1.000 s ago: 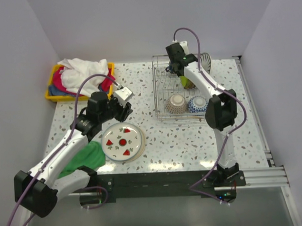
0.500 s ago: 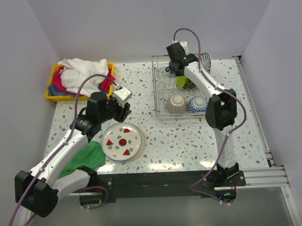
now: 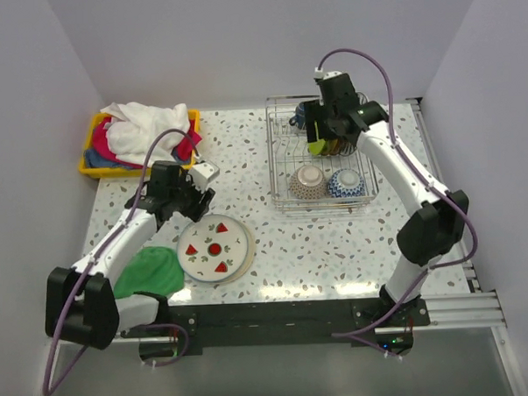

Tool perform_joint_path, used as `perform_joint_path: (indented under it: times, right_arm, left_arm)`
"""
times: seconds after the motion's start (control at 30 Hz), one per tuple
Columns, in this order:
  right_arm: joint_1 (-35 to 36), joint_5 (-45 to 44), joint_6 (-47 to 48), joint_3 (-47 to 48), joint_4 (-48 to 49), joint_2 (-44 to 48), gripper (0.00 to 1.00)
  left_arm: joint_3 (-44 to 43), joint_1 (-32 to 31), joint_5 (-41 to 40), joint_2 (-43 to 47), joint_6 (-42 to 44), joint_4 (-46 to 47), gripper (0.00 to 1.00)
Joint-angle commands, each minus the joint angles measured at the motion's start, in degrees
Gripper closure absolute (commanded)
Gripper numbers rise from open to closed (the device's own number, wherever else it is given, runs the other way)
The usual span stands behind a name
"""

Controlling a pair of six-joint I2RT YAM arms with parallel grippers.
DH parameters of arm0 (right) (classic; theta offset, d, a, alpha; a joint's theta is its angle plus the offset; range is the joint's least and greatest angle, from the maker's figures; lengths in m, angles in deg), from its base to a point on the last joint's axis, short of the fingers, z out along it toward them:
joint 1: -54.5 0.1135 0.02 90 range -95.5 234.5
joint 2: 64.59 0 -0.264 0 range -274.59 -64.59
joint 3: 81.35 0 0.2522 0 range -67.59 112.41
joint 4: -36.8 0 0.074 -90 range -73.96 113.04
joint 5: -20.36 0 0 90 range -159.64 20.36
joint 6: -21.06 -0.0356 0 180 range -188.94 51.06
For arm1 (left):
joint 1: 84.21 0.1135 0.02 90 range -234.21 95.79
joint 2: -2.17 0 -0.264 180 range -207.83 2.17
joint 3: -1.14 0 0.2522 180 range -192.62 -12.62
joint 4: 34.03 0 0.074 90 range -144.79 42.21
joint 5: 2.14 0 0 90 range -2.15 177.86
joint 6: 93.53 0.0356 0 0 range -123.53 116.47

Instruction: Load the mixed dishes into the dish rack

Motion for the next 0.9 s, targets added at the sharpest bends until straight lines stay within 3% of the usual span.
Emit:
perform_joint_path:
  times: [0.0, 0.27, 0.6, 0.7, 0.87]
  right_arm:
    - [0.63, 22.95, 4.43, -8.96, -1.18, 3.84, 0.18]
    - [9.07, 31.14, 9.10, -17.68, 1.10, 6.22, 0.15]
    - [13.38, 39.05, 8.75, -13.21, 3.57, 1.14, 0.15]
    - [14.00, 41.07, 8.83, -10.92, 4.45, -1.50, 0.14]
    - [15.14, 42.57, 9.36, -7.67, 5.77, -5.98, 0.14]
  left_arm:
    - [-2.50, 5.28, 2.31, -3.47, 9.30, -6.36, 0.39]
    - [-0.74, 9.07, 0.64, -6.55, 13.17, -9.26, 0.42]
    - [-0.39, 13.72, 5.90, -11.74, 12.73, -13.65, 0.51]
    - [-0.21, 14.44, 8.10, -13.32, 13.00, -15.15, 0.56]
    - [-0.65, 14.44, 12.68, -15.43, 15.02, -18.40, 0.72]
